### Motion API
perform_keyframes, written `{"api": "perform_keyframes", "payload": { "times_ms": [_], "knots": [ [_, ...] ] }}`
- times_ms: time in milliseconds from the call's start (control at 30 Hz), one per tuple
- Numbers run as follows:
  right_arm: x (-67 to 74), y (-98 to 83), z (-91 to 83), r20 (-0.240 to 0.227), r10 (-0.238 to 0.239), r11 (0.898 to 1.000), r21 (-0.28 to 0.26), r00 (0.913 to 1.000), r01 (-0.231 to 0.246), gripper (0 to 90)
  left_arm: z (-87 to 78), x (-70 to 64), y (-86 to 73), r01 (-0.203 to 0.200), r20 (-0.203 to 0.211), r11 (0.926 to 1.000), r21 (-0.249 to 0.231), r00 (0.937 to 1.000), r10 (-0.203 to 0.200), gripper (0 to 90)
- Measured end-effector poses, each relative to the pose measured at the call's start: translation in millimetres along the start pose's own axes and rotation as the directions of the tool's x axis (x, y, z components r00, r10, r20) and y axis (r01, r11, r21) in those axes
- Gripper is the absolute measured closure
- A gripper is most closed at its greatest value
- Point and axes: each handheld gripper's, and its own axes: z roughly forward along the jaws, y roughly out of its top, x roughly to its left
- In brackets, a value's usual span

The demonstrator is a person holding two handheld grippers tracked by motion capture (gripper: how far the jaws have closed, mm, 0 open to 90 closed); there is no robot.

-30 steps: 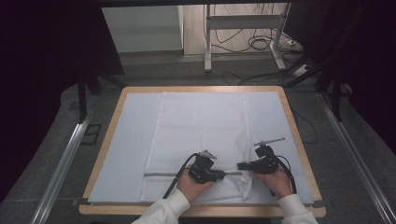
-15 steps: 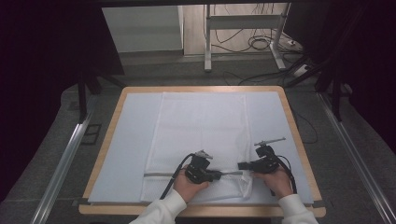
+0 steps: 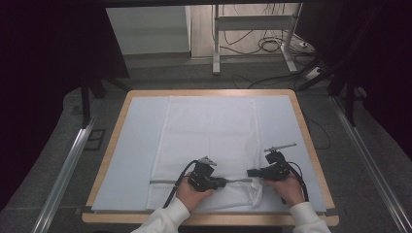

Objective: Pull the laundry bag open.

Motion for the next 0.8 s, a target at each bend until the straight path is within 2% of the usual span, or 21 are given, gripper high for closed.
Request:
{"api": "perform_keyframes", "payload": {
  "times_ms": [200,800],
  "knots": [
    [-1.2,0.0,0.7,-0.001,0.0,1.0,0.003,1.0,0.0,88.5,-3.3,3.8,-1.9,0.015,0.002,0.9999,-0.007,0.9999,-0.015,87.0],
    [-1.2,0.0,-0.4,-0.002,0.003,1.0,0.001,1.0,-0.003,88.5,-9.6,8.0,-6.6,0.017,-0.002,0.9998,-0.007,0.9998,-0.017,87.0]
  ]
}}
